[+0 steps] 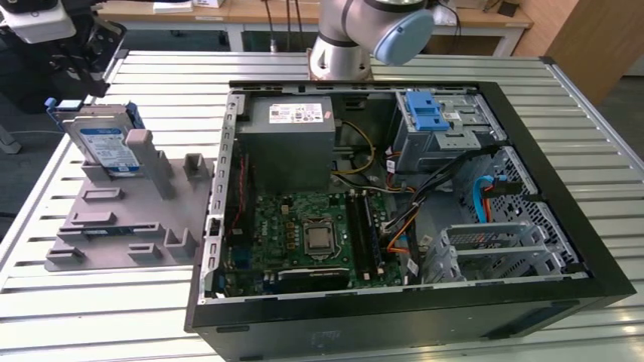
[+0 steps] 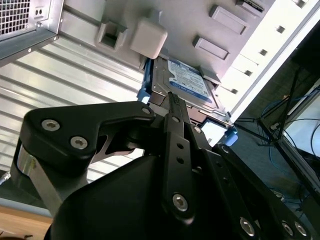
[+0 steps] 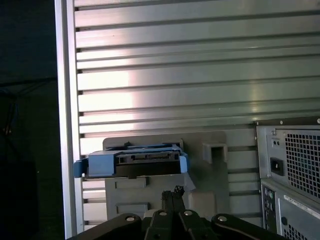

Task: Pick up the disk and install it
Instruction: 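Reach for the disk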

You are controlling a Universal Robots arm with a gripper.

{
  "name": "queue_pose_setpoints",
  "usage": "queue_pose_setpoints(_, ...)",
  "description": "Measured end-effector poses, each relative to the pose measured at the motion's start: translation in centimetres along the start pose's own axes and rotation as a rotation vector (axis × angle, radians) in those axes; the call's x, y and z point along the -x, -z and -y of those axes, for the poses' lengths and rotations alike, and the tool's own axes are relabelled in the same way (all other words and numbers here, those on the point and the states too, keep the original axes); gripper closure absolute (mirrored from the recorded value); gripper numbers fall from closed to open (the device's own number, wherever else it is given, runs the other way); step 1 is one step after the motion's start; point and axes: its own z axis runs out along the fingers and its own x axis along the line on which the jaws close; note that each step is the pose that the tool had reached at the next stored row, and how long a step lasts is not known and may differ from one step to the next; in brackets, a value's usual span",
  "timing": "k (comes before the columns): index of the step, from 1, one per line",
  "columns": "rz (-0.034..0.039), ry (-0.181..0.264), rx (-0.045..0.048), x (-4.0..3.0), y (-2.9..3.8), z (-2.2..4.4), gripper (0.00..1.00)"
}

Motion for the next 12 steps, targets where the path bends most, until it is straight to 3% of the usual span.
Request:
queue_pose_setpoints(6,0.0001,0.000,0.0001,-1.15,-0.15,-0.11,0.89)
queue_pose_setpoints(12,0.0001,0.000,-0.0007,-3.39,-0.48,-0.75,0.89)
